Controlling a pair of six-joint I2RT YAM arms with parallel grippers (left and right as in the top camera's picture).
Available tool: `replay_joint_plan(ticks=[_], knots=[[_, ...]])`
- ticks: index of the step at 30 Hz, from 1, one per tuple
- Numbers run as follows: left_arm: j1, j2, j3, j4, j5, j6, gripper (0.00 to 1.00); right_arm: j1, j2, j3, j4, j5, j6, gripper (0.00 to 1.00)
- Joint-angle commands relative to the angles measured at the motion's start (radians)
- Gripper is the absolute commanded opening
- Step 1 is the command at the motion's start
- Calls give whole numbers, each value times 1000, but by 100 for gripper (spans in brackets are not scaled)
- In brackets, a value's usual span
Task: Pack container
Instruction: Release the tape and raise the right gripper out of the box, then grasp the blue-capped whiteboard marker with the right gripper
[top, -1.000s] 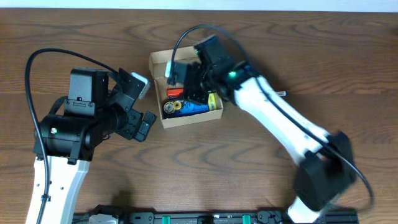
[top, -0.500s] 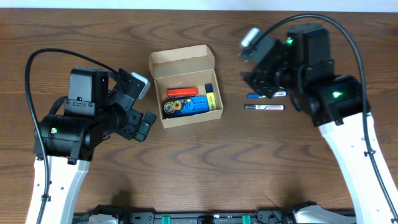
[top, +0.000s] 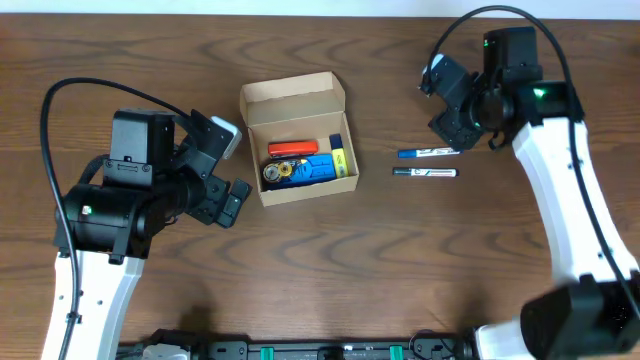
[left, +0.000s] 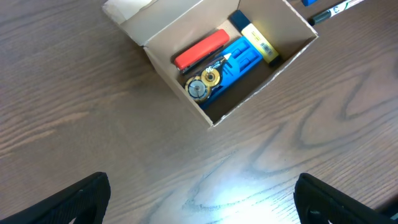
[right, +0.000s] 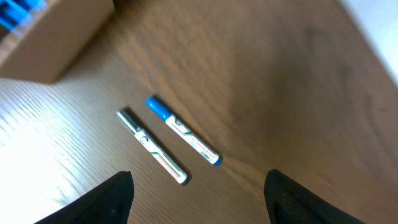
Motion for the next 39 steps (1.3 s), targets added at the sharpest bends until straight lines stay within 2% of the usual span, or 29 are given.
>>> replay_joint_plan(ticks=[1,17,39], knots=[[5,0,11,-2,14,-7,95,-20,83,-2,-2,-1,-72,70],[5,0,11,-2,14,-7,95,-27,393,-2,93,86,-97,65],[5,0,11,-2,14,-7,95,-27,484,-14,131,85,-176,64]])
